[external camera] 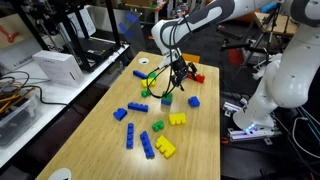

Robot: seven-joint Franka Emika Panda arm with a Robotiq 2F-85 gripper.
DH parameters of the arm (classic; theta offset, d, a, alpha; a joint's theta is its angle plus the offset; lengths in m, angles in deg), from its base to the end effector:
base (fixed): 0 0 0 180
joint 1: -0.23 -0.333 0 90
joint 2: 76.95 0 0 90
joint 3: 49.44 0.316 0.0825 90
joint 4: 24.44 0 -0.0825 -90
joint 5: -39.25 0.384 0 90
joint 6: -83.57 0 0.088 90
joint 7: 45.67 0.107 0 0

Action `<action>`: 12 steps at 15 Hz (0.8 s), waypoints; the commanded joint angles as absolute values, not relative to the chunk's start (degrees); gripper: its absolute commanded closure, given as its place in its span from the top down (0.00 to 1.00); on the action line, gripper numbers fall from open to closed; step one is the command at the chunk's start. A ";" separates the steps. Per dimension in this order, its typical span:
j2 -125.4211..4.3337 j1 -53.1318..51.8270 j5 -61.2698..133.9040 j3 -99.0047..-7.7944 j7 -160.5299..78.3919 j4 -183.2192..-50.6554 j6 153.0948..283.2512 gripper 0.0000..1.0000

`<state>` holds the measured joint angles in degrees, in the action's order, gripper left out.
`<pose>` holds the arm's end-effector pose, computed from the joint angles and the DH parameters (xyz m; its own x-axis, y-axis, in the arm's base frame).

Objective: Pick up the green block from the table and put it on the blue block

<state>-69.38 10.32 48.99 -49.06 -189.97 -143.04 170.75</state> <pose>0.4803 -0.0631 0.3381 -0.4692 0.6564 0.5907 0.6631 0.7037 -0.2552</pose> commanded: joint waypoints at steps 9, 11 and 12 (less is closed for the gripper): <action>-74.20 6.26 36.94 -49.76 -192.34 -145.98 193.92 0.52; -74.87 5.48 34.69 -49.68 -192.08 -147.86 200.57 0.38; -75.16 5.14 33.64 -49.66 -192.11 -148.95 204.20 0.30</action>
